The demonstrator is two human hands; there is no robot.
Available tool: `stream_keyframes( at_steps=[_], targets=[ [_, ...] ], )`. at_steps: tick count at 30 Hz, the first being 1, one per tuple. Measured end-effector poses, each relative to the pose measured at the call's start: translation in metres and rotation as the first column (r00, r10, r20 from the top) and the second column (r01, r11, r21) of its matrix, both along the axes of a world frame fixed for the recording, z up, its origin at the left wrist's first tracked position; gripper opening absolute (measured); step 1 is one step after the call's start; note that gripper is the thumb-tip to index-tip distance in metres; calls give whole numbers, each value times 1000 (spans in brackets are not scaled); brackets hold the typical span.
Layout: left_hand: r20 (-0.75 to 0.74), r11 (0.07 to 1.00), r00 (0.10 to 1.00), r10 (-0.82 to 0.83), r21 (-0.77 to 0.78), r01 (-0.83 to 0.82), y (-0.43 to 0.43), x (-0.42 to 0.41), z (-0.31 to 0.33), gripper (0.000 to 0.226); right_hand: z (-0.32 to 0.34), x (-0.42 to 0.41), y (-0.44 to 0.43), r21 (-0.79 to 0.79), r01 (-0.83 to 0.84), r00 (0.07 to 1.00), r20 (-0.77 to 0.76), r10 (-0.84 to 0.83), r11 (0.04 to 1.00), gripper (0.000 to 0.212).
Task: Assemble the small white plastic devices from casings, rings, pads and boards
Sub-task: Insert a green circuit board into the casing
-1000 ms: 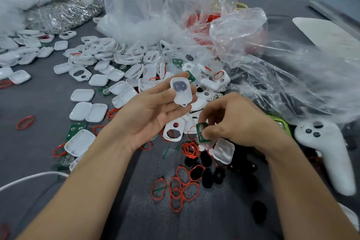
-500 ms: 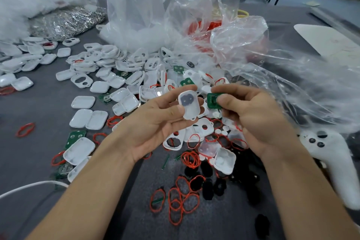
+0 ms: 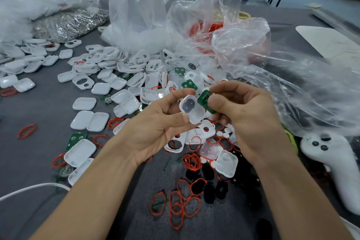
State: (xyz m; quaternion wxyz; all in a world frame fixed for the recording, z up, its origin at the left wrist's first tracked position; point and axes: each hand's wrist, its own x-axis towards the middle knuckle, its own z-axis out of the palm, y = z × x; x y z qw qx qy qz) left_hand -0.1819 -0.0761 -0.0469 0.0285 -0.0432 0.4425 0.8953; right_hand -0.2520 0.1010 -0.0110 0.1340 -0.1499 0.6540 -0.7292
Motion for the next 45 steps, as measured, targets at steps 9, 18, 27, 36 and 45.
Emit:
stream_keyframes(
  at_steps=[9,18,27,36,45],
  targets=[
    [-29,1000,1000,-4,20,4,1,-2,-1,49,-4,8,-7,96,43,988,-150,-28,994,19],
    [-33,1000,999,-6,1,6,0,-1,-2,48,-7,9,-10,153,41,975,-224,-6,987,25],
    [-52,991,993,-107,-87,102,-4,2,2,48,10,0,5,50,-25,994,-106,30,998,32],
    [-86,973,971,-225,34,228,-5,5,2,55,15,-1,11,-78,-106,994,23,108,991,21],
    [-32,973,974,-222,57,224,-4,4,1,44,17,4,9,10,-86,995,-57,86,996,27]
  ],
)
